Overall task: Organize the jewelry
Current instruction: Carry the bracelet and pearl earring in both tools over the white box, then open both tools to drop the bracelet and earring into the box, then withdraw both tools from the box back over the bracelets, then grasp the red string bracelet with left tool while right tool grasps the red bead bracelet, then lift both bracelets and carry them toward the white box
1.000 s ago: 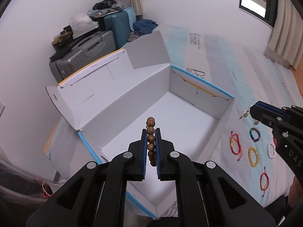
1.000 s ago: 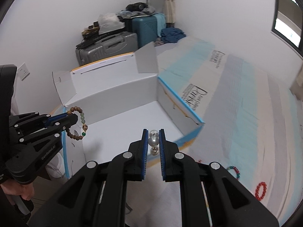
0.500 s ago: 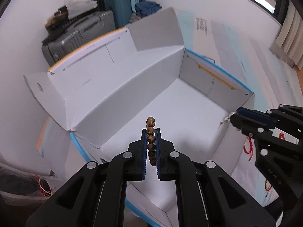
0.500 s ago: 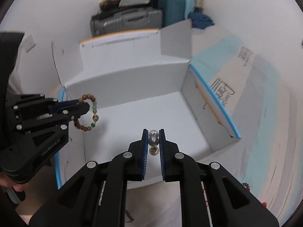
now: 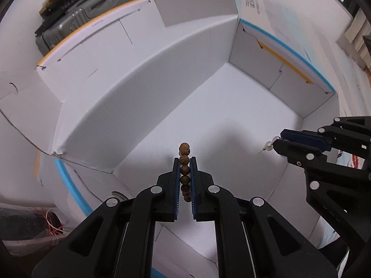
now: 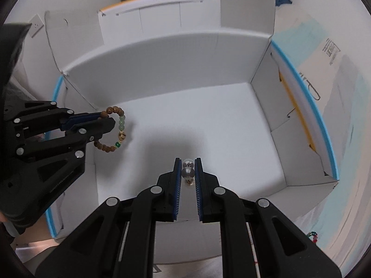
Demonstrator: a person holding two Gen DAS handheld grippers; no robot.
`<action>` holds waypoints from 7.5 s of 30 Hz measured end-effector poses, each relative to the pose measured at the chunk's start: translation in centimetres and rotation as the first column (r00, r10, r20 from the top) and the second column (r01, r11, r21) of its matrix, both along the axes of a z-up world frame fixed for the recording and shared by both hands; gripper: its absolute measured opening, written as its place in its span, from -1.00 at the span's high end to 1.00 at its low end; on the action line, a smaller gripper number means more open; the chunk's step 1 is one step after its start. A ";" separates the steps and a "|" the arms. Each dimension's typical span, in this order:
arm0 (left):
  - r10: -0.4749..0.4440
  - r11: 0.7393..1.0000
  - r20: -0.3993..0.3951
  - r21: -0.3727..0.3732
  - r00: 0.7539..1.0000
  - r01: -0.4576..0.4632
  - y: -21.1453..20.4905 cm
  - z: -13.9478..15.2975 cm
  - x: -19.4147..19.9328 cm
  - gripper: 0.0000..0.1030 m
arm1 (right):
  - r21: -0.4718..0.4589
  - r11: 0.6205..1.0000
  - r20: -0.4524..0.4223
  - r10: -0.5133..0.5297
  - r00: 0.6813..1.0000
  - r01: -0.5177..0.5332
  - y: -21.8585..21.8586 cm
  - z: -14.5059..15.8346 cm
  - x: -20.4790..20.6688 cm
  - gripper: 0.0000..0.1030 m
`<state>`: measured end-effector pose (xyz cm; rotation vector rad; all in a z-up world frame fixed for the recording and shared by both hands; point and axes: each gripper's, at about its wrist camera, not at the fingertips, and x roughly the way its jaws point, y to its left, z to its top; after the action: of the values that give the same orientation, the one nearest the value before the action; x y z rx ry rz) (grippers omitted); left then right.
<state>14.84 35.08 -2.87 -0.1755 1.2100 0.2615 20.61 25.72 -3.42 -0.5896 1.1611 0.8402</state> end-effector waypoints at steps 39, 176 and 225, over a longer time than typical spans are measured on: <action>0.028 0.987 0.108 0.155 0.994 -0.045 -2.5 4.4 0.1 -0.84 | 0.036 0.998 0.081 -0.044 0.996 0.042 -2.4 2.4 0.1 -0.32; -0.274 0.961 0.058 0.045 0.960 0.272 -26.4 -10.0 10.2 0.63 | 0.006 0.669 0.081 -0.741 0.667 0.743 -50.4 -10.2 9.0 -0.13; -0.294 0.955 0.127 0.065 0.947 0.288 -28.2 -1.5 7.5 0.86 | 0.138 0.678 0.174 -0.734 0.657 0.722 -48.6 -0.8 5.7 0.75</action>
<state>22.32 6.84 -4.39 0.0270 1.0770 0.0180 26.26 -22.83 -4.17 -0.1114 1.0380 0.0950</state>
